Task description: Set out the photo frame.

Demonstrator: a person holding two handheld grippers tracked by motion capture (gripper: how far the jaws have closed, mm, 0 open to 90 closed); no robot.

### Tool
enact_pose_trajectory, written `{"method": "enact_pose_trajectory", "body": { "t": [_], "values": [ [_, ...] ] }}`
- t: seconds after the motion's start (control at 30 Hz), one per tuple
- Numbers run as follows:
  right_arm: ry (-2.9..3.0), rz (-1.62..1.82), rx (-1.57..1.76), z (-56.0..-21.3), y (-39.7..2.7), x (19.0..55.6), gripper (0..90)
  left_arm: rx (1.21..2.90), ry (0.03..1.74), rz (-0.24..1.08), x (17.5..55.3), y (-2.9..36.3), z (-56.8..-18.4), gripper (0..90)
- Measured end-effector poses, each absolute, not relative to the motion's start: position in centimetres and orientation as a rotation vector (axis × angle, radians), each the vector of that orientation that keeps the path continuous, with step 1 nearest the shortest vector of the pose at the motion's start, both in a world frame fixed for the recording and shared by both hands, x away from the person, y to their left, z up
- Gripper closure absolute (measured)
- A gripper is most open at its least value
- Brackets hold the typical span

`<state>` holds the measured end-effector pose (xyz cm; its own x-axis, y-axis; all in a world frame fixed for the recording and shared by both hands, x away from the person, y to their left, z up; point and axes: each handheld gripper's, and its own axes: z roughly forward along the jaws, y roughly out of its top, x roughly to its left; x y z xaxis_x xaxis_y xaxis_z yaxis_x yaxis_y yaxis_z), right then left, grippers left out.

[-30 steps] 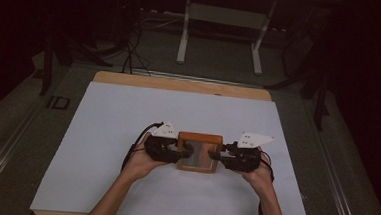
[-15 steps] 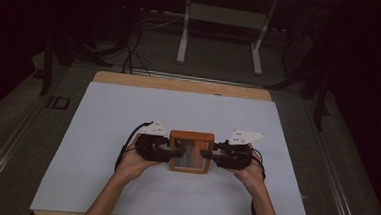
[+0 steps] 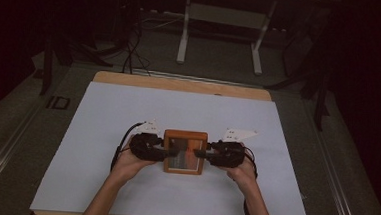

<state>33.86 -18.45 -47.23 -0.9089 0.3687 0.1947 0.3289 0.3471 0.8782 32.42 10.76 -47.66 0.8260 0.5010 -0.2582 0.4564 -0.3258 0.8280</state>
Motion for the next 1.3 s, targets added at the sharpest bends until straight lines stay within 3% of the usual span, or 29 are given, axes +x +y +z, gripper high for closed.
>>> {"method": "enact_pose_trajectory", "body": {
  "t": [0.5,1.3],
  "values": [
    [2.572,1.705,0.731,-48.2,-18.0,34.4,62.7,1.919,0.752,0.032,32.5,11.7,-48.3,55.0],
    [2.521,1.657,0.844,-48.3,-18.4,35.0,52.4,1.904,0.823,0.076,32.5,12.5,-48.5,53.4]
  ]
}}
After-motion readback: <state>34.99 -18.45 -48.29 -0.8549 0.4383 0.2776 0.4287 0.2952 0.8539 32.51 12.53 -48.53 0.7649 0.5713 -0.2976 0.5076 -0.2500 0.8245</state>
